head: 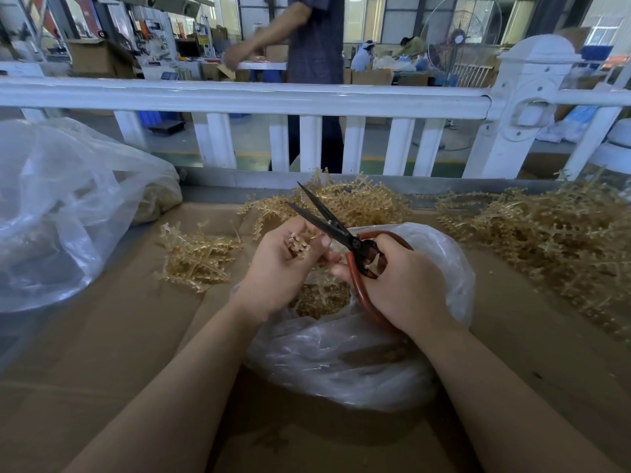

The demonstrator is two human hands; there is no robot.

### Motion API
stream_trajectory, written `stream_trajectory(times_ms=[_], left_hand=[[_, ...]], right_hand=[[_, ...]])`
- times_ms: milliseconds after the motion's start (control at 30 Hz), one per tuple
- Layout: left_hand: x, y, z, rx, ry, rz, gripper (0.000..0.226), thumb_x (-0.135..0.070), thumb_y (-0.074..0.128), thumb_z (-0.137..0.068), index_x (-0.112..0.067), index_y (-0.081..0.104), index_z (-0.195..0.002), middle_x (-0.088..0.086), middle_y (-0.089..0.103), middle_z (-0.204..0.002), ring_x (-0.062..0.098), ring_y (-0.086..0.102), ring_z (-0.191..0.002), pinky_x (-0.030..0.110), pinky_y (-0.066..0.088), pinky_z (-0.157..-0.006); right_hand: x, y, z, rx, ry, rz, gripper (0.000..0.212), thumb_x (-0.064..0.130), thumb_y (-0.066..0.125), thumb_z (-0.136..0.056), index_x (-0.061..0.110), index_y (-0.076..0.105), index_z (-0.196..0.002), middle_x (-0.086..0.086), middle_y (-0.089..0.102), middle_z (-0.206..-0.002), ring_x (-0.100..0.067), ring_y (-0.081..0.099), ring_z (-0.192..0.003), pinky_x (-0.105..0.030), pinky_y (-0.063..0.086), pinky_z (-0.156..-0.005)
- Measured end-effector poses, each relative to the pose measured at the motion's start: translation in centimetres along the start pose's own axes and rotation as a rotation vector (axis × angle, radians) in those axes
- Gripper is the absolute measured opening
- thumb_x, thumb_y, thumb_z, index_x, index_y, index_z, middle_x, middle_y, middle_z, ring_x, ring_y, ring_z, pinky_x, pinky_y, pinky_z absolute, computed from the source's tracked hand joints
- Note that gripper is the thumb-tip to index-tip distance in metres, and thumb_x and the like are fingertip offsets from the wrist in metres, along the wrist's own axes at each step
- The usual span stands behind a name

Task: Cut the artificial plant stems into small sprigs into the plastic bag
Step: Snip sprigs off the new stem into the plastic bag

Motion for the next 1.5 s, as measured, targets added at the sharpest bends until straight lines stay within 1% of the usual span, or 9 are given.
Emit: stream_trajectory(times_ms=[333,467,667,800,900,1067,1200,1400,1500], left_hand=[[-0.2,-0.1,0.1,-0.028,-0.006,0.039,0.021,-0.012,0.061,-0.098,-0.031,0.069,-0.092,0.000,0.071,-0.082,0.012,0.068,-0.078,0.020,0.052,-0.073],[0.0,0.0,0.0,-0.025,-0.034,0.045,0.011,-0.012,0.061,-0.098,-0.019,0.068,-0.094,0.000,0.070,-0.082,0.014,0.068,-0.078,0.025,0.053,-0.075],[-0.4,0.3,0.0,0.017,-0.073,-0.009,0.006,-0.006,0.061,-0.097,-0.002,0.066,-0.094,0.006,0.068,-0.083,0.011,0.066,-0.076,0.021,0.054,-0.073],[-0.9,0.8,0.1,0.078,-0.090,-0.008,0.010,-0.004,0.060,-0.097,-0.004,0.064,-0.088,0.007,0.069,-0.078,0.012,0.065,-0.070,0.023,0.053,-0.064],[-1.0,0.8,0.1,0.053,-0.142,0.069,0.003,-0.005,0.065,-0.093,-0.005,0.064,-0.095,0.005,0.070,-0.078,0.010,0.068,-0.069,0.020,0.052,-0.061],[-0.5,-0.2,-0.2,0.048,-0.346,0.253,0.048,-0.019,0.082,-0.068,-0.014,0.063,-0.112,0.013,0.071,-0.101,0.019,0.072,-0.081,0.028,0.058,-0.067],[0.0,-0.4,-0.3,0.192,-0.423,0.340,0.030,-0.013,0.081,-0.067,-0.012,0.071,-0.096,0.006,0.075,-0.083,0.017,0.070,-0.074,0.027,0.055,-0.069],[-0.2,-0.1,-0.2,0.262,-0.421,0.315,0.022,-0.025,0.081,-0.070,-0.014,0.079,-0.089,0.006,0.074,-0.079,0.010,0.064,-0.065,0.018,0.051,-0.063],[-0.2,-0.2,-0.1,0.258,-0.428,0.281,0.021,-0.021,0.081,-0.070,-0.013,0.079,-0.090,0.006,0.076,-0.081,0.013,0.069,-0.071,0.021,0.055,-0.070]], right_hand=[[-0.2,-0.1,-0.1,-0.026,-0.007,0.056,0.073,0.090,0.042,-0.070,0.023,0.065,-0.084,0.013,0.065,-0.073,-0.006,0.060,-0.066,-0.030,0.055,-0.062],[-0.3,0.0,-0.1,-0.040,-0.019,0.035,0.074,0.090,0.046,-0.072,0.022,0.069,-0.088,0.013,0.068,-0.076,-0.006,0.062,-0.068,-0.031,0.055,-0.063],[-0.3,0.2,-0.1,0.005,0.046,-0.174,0.038,0.071,0.063,-0.077,0.038,0.070,-0.095,0.022,0.068,-0.077,0.006,0.063,-0.081,-0.009,0.048,-0.070],[0.2,0.3,-0.5,0.168,0.117,-0.391,0.014,0.050,0.077,-0.079,0.047,0.064,-0.079,0.029,0.069,-0.076,0.008,0.066,-0.075,-0.006,0.047,-0.063],[0.2,0.3,-0.7,0.233,0.160,-0.488,0.017,0.035,0.079,-0.084,0.043,0.066,-0.079,0.024,0.072,-0.074,0.003,0.069,-0.069,-0.011,0.051,-0.059],[0.0,-0.1,-0.8,0.214,0.304,-0.707,0.012,0.024,0.077,-0.088,0.028,0.072,-0.079,0.006,0.071,-0.063,-0.004,0.063,-0.053,-0.016,0.049,-0.051],[-0.6,-0.4,-1.1,0.132,0.416,-0.816,0.013,0.017,0.073,-0.090,0.007,0.069,-0.084,0.007,0.054,-0.049,-0.003,0.046,-0.040,-0.014,0.036,-0.042],[-0.6,-0.8,-1.2,0.120,0.435,-0.905,0.026,0.017,0.070,-0.092,-0.007,0.063,-0.090,-0.006,0.045,-0.062,-0.012,0.039,-0.047,-0.019,0.032,-0.042],[-0.4,-0.7,-1.1,0.126,0.431,-0.904,0.017,0.020,0.072,-0.091,0.003,0.069,-0.087,-0.001,0.050,-0.058,-0.010,0.042,-0.046,-0.018,0.035,-0.043]])
Point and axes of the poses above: each hand's wrist, its own z-axis away from the middle knuckle, its own y-axis out of the palm, x = y × z, the point moved 1 cm from there along -z, towards the middle knuckle
